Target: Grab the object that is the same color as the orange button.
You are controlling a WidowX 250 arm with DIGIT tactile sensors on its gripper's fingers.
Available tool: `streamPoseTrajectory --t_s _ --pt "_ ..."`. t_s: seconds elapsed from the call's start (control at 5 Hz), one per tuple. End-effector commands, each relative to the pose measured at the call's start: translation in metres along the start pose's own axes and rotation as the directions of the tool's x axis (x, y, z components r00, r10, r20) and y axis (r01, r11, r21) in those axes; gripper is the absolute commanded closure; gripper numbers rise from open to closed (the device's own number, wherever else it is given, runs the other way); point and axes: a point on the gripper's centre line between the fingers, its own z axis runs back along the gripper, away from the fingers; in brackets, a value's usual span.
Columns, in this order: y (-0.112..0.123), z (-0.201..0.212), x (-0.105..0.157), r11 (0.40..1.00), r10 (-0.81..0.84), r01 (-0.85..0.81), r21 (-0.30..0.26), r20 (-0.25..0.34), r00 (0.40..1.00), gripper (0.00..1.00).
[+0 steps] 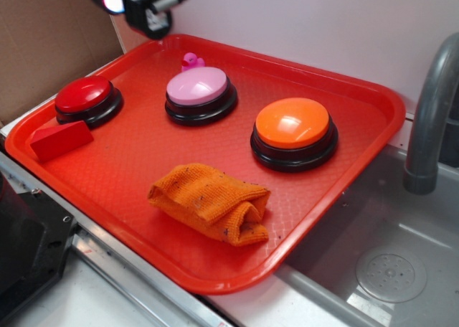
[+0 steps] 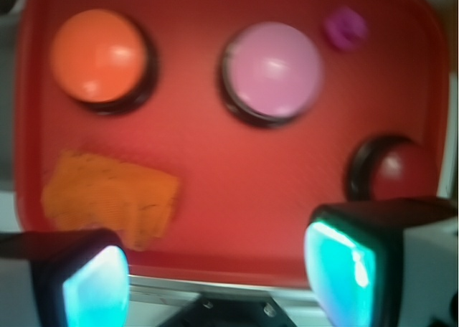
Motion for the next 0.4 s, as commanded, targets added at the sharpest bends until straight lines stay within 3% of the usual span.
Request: streamPoseTrajectory --t_s 0.0,0.2 --pt "-0.081 -0.017 -0.027 0.971 -0.237 0.237 0.008 -0.013 0.971 0.00" --pt "-0.093 -0.043 -0.045 0.909 -0.417 0.417 -0.012 -0.059 0.907 0.00"
